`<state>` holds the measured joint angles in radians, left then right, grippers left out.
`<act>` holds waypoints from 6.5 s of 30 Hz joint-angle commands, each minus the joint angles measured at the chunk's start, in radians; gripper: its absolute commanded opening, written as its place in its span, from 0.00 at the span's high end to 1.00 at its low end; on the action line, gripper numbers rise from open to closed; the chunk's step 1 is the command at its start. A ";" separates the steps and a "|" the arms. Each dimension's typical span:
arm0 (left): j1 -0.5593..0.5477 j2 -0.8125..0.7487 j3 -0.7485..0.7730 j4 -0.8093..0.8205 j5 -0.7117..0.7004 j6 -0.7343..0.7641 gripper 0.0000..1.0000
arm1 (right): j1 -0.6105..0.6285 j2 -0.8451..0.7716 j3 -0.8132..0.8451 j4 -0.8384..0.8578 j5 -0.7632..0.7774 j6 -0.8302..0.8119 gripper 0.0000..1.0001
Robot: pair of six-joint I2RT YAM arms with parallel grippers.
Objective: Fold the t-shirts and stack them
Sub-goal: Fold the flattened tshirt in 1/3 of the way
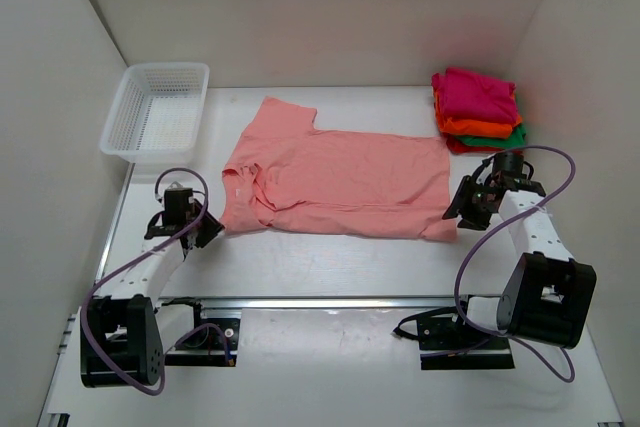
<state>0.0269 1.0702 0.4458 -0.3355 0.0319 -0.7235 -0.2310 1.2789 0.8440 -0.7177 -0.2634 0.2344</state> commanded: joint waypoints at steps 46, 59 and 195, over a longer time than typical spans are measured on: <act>0.074 -0.016 -0.019 0.072 0.007 0.056 1.00 | -0.022 0.137 -0.071 -0.023 0.292 -0.066 1.00; 0.073 -0.064 -0.044 0.058 0.045 0.073 1.00 | 0.004 0.013 -0.172 0.217 -0.013 0.126 0.55; -0.107 0.706 0.820 0.007 0.393 -0.039 1.00 | 1.075 0.568 0.376 0.788 0.044 -0.326 1.00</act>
<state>-0.0799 1.7615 1.2259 -0.3180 0.4294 -0.7639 0.8562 1.8927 1.2030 0.0479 -0.2001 -0.1116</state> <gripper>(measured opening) 0.015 0.011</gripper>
